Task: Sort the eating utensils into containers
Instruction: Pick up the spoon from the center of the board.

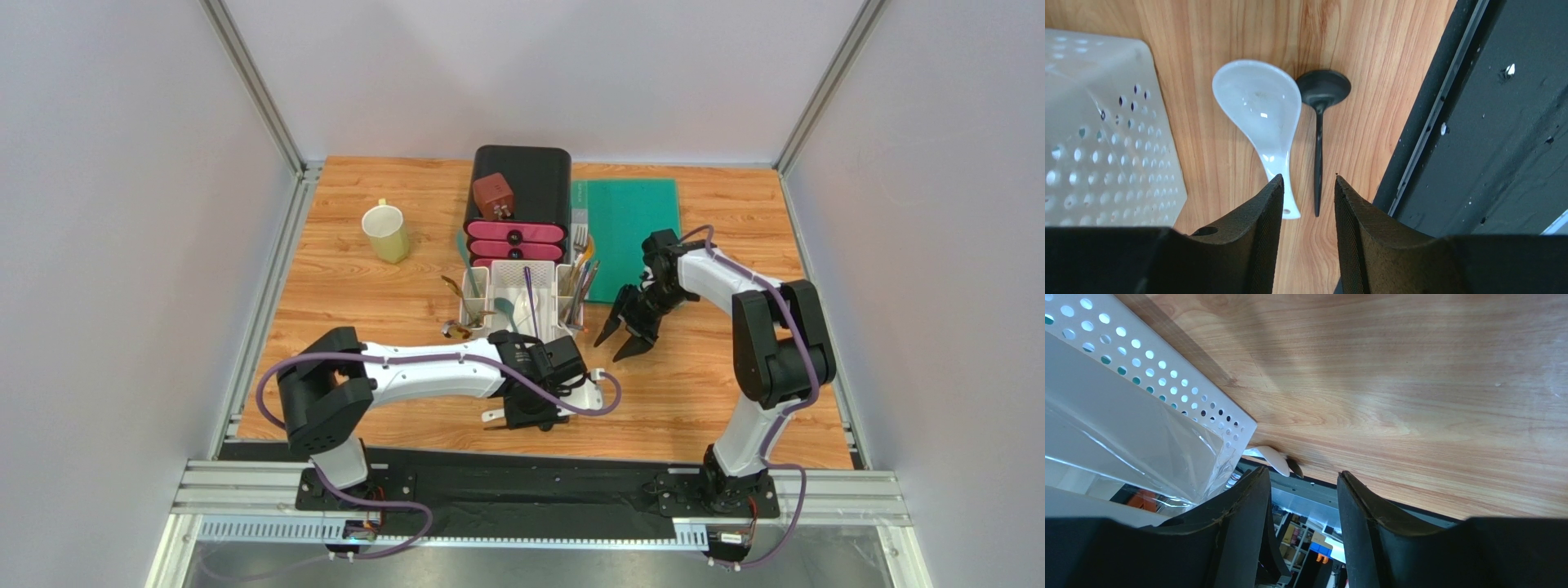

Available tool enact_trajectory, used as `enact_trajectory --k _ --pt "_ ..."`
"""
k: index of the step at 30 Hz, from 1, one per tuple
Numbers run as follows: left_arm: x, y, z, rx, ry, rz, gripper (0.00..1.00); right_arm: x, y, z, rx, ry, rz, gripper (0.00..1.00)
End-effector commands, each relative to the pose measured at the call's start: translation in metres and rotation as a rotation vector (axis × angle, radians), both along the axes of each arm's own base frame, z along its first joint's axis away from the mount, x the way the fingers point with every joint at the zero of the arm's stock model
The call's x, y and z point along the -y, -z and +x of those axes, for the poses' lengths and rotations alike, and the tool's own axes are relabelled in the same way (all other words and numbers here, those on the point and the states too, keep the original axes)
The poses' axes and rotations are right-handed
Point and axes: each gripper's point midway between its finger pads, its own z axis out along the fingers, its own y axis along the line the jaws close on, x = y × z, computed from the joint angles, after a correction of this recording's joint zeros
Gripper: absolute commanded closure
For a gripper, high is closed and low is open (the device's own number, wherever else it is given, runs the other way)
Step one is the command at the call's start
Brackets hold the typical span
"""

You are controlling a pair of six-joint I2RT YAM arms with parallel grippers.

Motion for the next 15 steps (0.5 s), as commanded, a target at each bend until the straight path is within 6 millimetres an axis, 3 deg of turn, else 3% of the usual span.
enact_trajectory --k 1,15 --pt "0.021 -0.003 0.000 -0.018 0.041 -0.043 0.58 -0.002 0.001 0.001 -0.001 0.018 0.031 0.50" --pt "0.010 0.011 0.013 0.030 0.004 -0.002 0.58 0.000 0.002 -0.003 -0.001 0.023 0.054 0.50"
